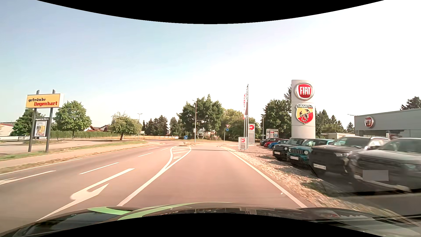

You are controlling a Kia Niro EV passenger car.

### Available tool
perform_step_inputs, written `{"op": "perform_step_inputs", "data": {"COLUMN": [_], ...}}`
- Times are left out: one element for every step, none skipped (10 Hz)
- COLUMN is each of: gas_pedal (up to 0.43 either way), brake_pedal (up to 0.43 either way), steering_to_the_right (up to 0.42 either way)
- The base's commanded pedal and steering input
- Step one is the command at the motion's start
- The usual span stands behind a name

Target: Follow the waypoints while adhering to traffic rules and regulations

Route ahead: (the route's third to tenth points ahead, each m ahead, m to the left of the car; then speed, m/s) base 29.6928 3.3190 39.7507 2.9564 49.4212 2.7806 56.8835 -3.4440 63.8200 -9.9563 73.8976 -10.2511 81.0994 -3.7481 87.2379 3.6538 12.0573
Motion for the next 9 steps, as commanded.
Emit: {"op": "perform_step_inputs", "data": {"gas_pedal": [0.0, 0.0, 0.0, 0.0, 0.0, 0.0, 0.0, 0.0, 0.0], "brake_pedal": [0.055, 0.122, 0.134, 0.146, 0.152, 0.159, 0.159, 0.165, 0.171], "steering_to_the_right": [-0.01, -0.013, -0.013, -0.013, -0.012, -0.009, -0.008, -0.008, -0.008]}}
